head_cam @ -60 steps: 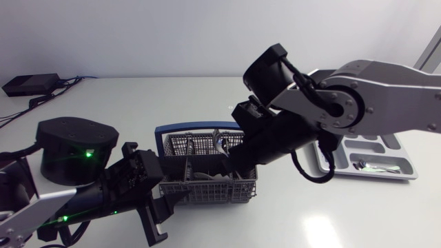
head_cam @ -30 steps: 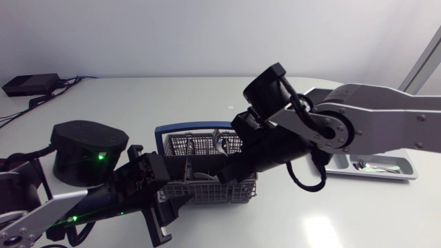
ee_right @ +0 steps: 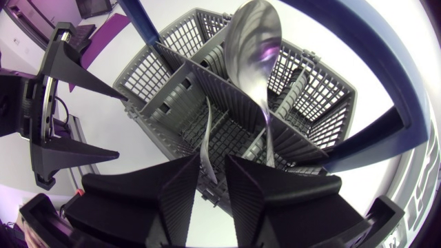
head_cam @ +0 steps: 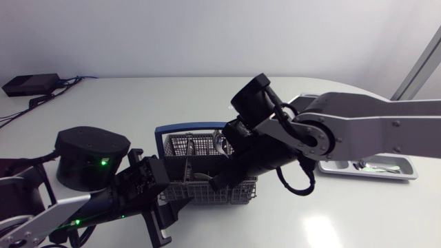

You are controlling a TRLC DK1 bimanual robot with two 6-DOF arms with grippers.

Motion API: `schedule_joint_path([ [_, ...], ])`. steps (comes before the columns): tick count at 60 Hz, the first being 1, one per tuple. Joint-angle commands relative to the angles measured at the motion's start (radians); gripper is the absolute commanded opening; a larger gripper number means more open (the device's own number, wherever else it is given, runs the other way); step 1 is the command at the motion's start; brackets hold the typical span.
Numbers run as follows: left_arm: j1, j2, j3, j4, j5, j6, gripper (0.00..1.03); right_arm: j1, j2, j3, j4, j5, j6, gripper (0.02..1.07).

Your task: Unload the cutlery basket into the drawer organizer.

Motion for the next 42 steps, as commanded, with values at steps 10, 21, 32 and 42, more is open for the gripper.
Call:
schedule_joint_path([
  [10,-0.012,0.018,-0.031,0.025,-0.001,-0.02,0.66,0.022,0.055,0.008,-0.028,-0.004,-0.008,0.16],
  [21,-0.01,0.018,-0.031,0.025,-0.001,-0.021,0.66,0.023,0.05,0.011,-0.046,-0.007,-0.008,0.07],
  [32,-0.012,0.024,-0.032,0.027,-0.001,-0.023,0.66,0.014,0.021,0.025,-0.054,-0.004,-0.01,0.07],
  [42,-0.016,0.025,-0.034,0.027,-0.004,-0.024,0.66,0.008,-0.011,0.04,-0.072,0.021,-0.016,0.07],
])
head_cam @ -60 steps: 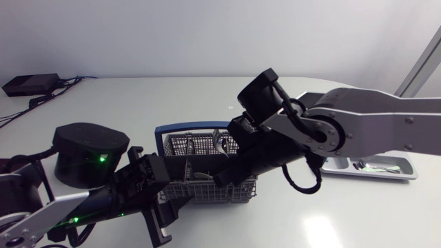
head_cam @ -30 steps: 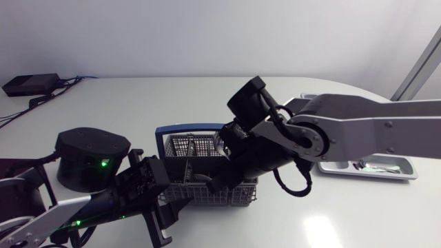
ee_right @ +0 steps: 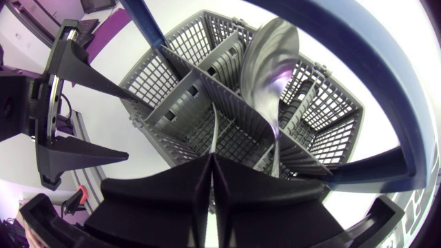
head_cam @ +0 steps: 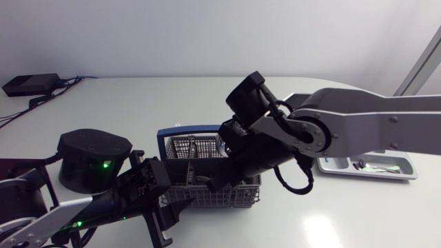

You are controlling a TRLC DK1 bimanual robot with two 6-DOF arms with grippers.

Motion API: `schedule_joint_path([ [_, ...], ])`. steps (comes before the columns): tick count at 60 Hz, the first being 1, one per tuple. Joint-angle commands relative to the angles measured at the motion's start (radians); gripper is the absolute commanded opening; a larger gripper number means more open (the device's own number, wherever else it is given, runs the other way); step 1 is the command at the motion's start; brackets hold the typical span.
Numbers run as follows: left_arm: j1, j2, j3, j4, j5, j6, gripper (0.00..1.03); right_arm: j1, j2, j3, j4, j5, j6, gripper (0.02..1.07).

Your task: Unload the cutlery basket into the drawer organizer.

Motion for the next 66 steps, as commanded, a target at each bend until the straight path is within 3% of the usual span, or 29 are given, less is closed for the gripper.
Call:
schedule_joint_path([
  [1,-0.008,0.019,-0.024,0.01,-0.006,-0.021,0.66,-0.008,-0.023,0.003,-0.028,0.022,-0.006,0.08],
  [6,-0.012,0.019,-0.025,0.01,-0.007,-0.021,0.66,-0.014,-0.031,-0.012,-0.028,0.031,-0.015,0.21],
  [7,-0.015,0.02,-0.027,0.01,-0.009,-0.021,0.66,-0.016,-0.035,-0.023,-0.028,0.038,-0.019,0.29],
  [24,-0.027,0.036,-0.021,0.021,-0.02,-0.023,0.66,-0.034,-0.047,-0.09,-0.011,0.034,-0.032,0.3],
  [32,-0.028,0.036,-0.019,0.021,-0.021,-0.021,0.66,-0.036,-0.064,-0.08,-0.016,0.032,-0.029,0.5],
  [66,-0.033,0.036,-0.027,0.023,-0.024,-0.024,0.67,-0.024,-0.092,-0.069,-0.025,-0.001,-0.016,0.46],
])
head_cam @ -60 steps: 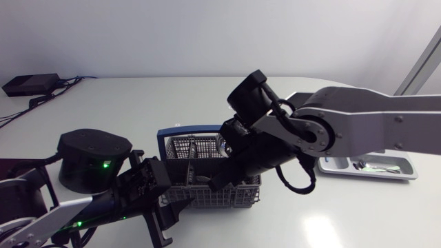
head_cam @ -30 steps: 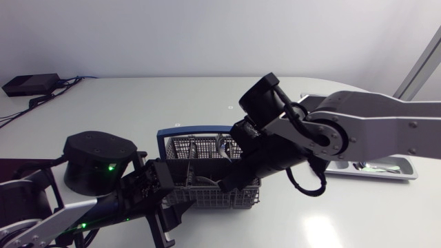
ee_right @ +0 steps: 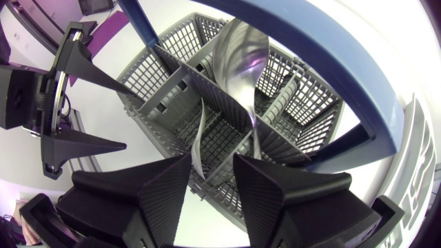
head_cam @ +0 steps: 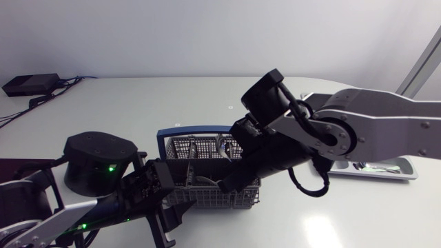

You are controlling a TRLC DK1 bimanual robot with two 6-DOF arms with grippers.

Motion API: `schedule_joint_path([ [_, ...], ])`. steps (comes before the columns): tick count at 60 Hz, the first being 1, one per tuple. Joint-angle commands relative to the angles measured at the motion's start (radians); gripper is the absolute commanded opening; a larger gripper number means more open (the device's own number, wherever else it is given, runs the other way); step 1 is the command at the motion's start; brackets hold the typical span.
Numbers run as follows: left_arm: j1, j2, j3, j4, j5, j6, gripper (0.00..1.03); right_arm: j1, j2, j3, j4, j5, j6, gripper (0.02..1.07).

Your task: Unload the cutlery basket into the drawer organizer.

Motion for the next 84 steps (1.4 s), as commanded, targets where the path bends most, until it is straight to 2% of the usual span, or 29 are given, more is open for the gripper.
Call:
schedule_joint_path([
  [1,-0.008,0.015,-0.026,0.008,-0.001,-0.013,0.67,0.007,-0.014,-0.015,-0.018,-0.009,0.011,0.46],
  [15,-0.009,0.015,-0.029,0.009,-0.001,-0.015,0.67,0.024,-0.008,-0.015,-0.022,-0.021,0.012,0.43],
  [20,-0.009,0.015,-0.029,0.008,-0.001,-0.016,0.67,0.027,0.0,-0.018,-0.019,-0.023,0.012,0.38],
  [33,-0.011,0.015,-0.03,0.008,-0.001,-0.016,0.67,0.027,0.026,-0.031,-0.018,-0.023,0.011,0.38],
  [37,-0.012,0.015,-0.03,0.009,-0.003,-0.018,0.67,0.027,0.035,-0.032,-0.014,-0.029,0.009,0.29],
  [58,-0.014,0.023,-0.035,0.015,-0.003,-0.018,0.67,0.043,0.083,-0.028,-0.037,-0.075,0.0,0.29],
  [68,-0.014,0.023,-0.037,0.018,-0.003,-0.018,0.67,0.046,0.106,-0.014,-0.064,-0.093,-0.006,0.09],
  [74,-0.014,0.023,-0.037,0.018,-0.003,-0.018,0.67,0.05,0.097,-0.012,-0.073,-0.085,-0.009,0.07],
  [84,-0.028,0.037,-0.04,0.026,-0.015,-0.024,0.67,0.081,0.051,0.009,-0.073,-0.003,-0.011,0.07],
])
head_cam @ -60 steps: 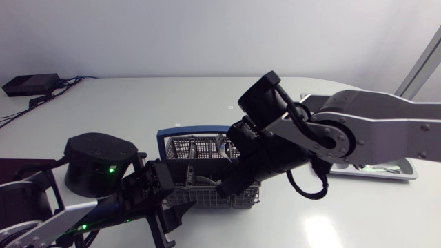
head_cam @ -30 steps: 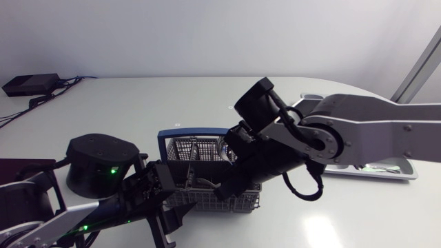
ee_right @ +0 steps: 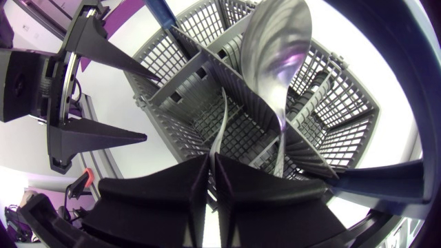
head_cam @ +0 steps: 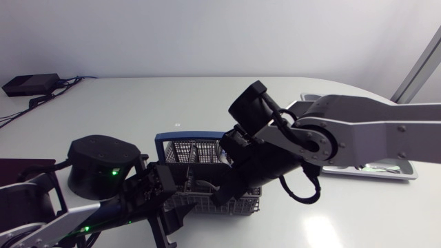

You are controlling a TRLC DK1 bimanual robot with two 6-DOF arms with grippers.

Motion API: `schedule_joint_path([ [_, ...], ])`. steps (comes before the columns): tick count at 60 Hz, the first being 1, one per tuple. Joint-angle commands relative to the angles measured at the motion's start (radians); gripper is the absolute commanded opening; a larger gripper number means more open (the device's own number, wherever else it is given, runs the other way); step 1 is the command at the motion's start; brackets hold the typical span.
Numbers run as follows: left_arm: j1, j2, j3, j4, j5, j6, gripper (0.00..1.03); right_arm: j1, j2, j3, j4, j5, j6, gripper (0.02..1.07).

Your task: Unload the cutlery basket into the drawer organizer.

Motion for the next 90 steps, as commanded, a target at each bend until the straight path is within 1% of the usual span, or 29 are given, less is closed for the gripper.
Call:
schedule_joint_path([
  [1,-0.014,0.024,-0.029,0.012,-0.008,-0.017,0.67,0.034,-0.003,0.002,-0.042,0.062,-0.014,0.07],
  [8,-0.018,0.028,-0.029,0.015,-0.011,-0.018,0.67,0.058,-0.011,0.042,-0.074,0.106,-0.025,0.07],
  [14,-0.02,0.03,-0.03,0.017,-0.014,-0.018,0.67,0.084,-0.011,0.062,-0.093,0.172,-0.034,0.07],
  [27,-0.02,0.062,-0.035,0.043,-0.015,-0.017,0.67,0.1,-0.025,0.066,-0.111,0.197,-0.042,0.07],
  [33,-0.027,0.087,-0.035,0.058,-0.018,-0.017,0.67,0.103,-0.043,0.046,-0.091,0.256,-0.054,0.07],
  [36,-0.041,0.099,-0.033,0.064,-0.032,-0.017,0.67,0.115,-0.045,0.019,-0.06,0.316,-0.068,0.07],
  [44,-0.057,0.113,-0.03,0.072,-0.043,-0.02,0.67,0.11,-0.043,0.003,-0.043,0.307,-0.062,0.07],
  [54,-0.067,0.131,-0.027,0.076,-0.052,-0.023,0.67,0.103,-0.073,0.025,-0.045,0.304,-0.065,0.07],
  [64,-0.077,0.139,-0.024,0.083,-0.063,-0.024,0.67,0.098,-0.105,0.068,-0.091,0.302,-0.071,0.07],
  [70,-0.08,0.14,-0.024,0.086,-0.064,-0.024,0.69,0.097,-0.134,0.08,-0.123,0.302,-0.076,0.07],
  [83,-0.089,0.14,-0.016,0.086,-0.071,-0.024,0.73,0.069,-0.174,0.04,-0.126,0.293,-0.077,0.08],
  [85,-0.09,0.14,-0.009,0.086,-0.077,-0.021,0.75,0.047,-0.192,0.025,-0.126,0.262,-0.073,0.12],
  [89,-0.093,0.14,0.01,0.083,-0.087,-0.02,0.75,0.008,-0.229,-0.009,-0.114,0.224,-0.071,0.31],
  [90,-0.095,0.14,0.014,0.078,-0.089,-0.02,0.76,0.003,-0.235,-0.015,-0.114,0.221,-0.071,0.33],
])
